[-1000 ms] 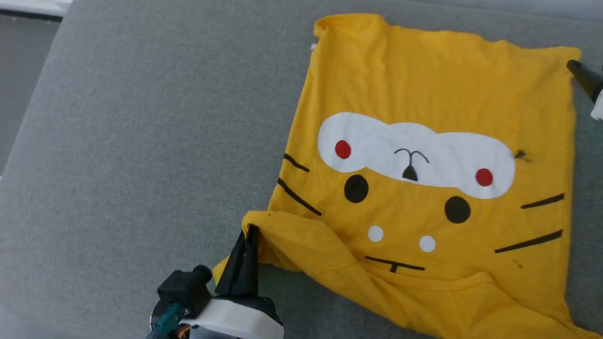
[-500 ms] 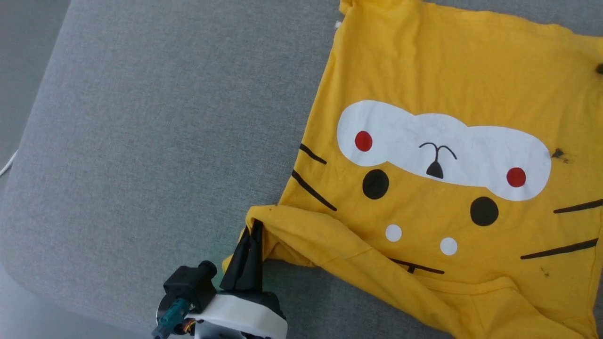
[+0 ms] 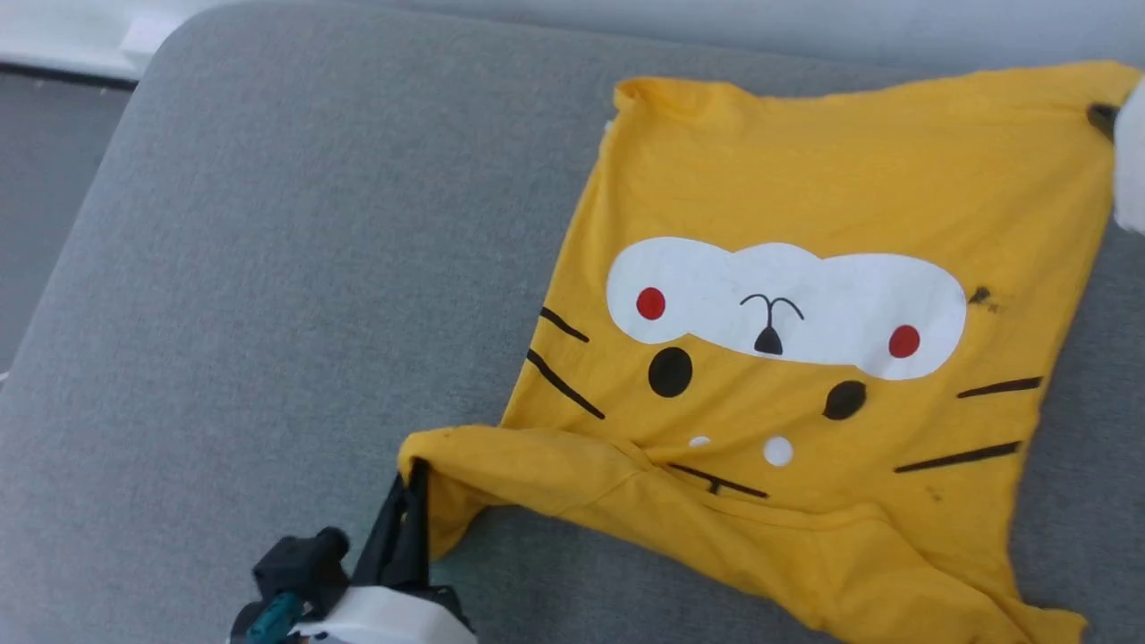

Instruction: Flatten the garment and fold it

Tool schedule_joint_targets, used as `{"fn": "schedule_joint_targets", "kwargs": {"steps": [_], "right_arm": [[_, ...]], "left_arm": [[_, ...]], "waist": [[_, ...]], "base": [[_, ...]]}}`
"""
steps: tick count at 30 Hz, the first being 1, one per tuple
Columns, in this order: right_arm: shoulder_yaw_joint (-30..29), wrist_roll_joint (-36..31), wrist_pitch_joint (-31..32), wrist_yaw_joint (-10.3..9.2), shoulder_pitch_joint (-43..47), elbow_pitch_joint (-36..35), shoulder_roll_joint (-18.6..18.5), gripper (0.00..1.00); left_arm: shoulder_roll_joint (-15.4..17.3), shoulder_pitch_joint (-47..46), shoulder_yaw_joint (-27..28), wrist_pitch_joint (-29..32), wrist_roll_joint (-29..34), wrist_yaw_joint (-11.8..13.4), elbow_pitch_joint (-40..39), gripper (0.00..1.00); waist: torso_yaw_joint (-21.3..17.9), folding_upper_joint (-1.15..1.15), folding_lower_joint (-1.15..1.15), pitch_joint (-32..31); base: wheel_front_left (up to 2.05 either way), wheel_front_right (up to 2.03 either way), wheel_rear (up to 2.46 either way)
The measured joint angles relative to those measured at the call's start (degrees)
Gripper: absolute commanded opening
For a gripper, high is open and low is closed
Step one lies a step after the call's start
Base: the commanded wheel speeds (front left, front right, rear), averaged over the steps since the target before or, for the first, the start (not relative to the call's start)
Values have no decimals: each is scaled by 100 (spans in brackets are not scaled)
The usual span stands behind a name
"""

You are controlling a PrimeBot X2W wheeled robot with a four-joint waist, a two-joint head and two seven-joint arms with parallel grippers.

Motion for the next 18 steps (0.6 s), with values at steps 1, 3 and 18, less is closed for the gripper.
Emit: {"fn": "schedule_joint_targets", "kwargs": {"steps": [1,3,18], "right_arm": [[37,81,75,3,182,-257,-188,0],[16,205,215,3,630,-787,-575,0],[-2261,605,1379,2,6781,-3751,-137,0]], "left_arm": [[58,60,52,20,-3,40,-24,0],[162,203,160,57,-30,111,-89,0],[536,987,643,208,-196,536,-487,0]], "waist": [[-54,0,0,-85],[-175,0,0,-247],[-1514,0,-1,-969]], "base": [[0,0,0],[0,0,0],[0,0,0]]}}
